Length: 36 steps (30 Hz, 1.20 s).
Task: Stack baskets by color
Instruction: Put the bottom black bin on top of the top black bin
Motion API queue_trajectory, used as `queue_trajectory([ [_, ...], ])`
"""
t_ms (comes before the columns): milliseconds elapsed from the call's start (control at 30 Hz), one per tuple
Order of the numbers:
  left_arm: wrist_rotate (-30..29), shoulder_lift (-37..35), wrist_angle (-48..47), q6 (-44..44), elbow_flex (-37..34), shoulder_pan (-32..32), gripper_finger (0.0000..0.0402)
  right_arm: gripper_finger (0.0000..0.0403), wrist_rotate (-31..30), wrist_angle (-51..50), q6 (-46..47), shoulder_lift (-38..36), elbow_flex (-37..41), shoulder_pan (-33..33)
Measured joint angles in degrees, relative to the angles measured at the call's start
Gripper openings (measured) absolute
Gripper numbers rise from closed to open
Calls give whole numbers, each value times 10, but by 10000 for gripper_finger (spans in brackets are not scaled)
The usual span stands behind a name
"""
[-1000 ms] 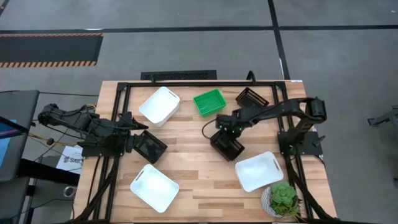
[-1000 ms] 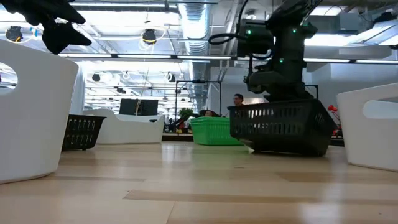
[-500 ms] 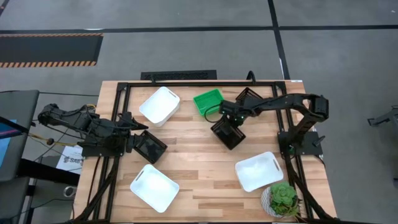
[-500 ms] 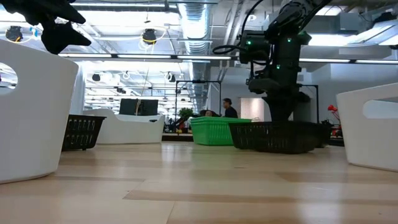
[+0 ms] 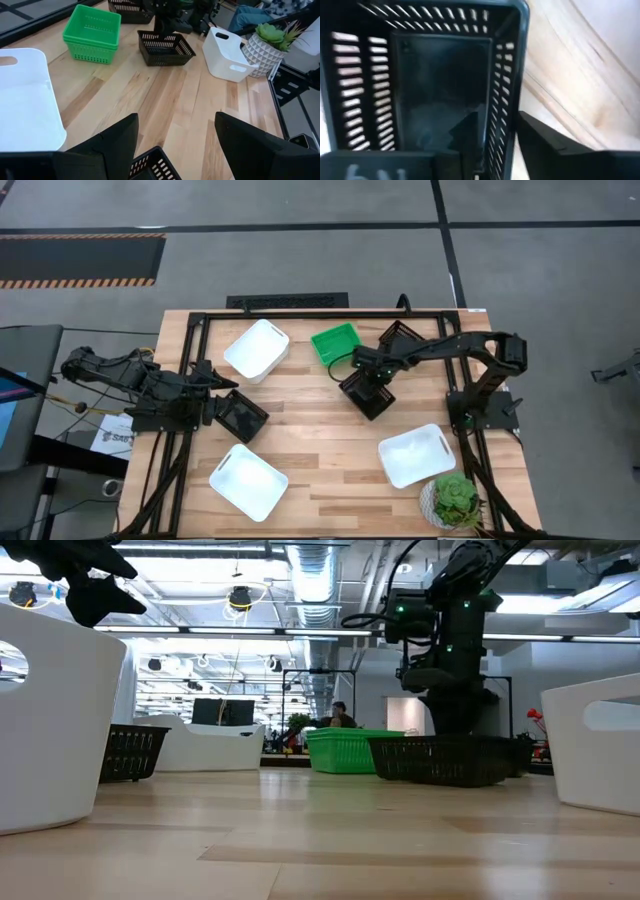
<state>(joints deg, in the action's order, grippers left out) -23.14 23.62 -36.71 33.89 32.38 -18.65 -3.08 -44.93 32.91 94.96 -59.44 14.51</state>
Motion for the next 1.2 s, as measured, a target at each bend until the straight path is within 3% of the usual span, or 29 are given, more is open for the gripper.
queue_trajectory([
  [233, 0, 0, 0, 0, 0, 0, 254, 32, 6, 5, 24, -1, 21, -8],
  [300, 0, 0, 1, 0, 0, 0, 254, 14, 10, 6, 33, -2, 24, -8],
  [500, 0, 0, 2, 0, 0, 0, 254, 8, 17, -10, 46, -20, 14, -9],
  [767, -1, 0, 2, 0, 0, 0, 254, 6, 14, -81, 25, -121, -39, 25],
  [1000, -1, 0, 2, 0, 0, 0, 254, 4, -19, -145, -42, -211, -103, 126],
  [1200, -14, 0, 1, 0, 0, 0, 254, 4, -30, -189, -146, -228, -171, 239],
])
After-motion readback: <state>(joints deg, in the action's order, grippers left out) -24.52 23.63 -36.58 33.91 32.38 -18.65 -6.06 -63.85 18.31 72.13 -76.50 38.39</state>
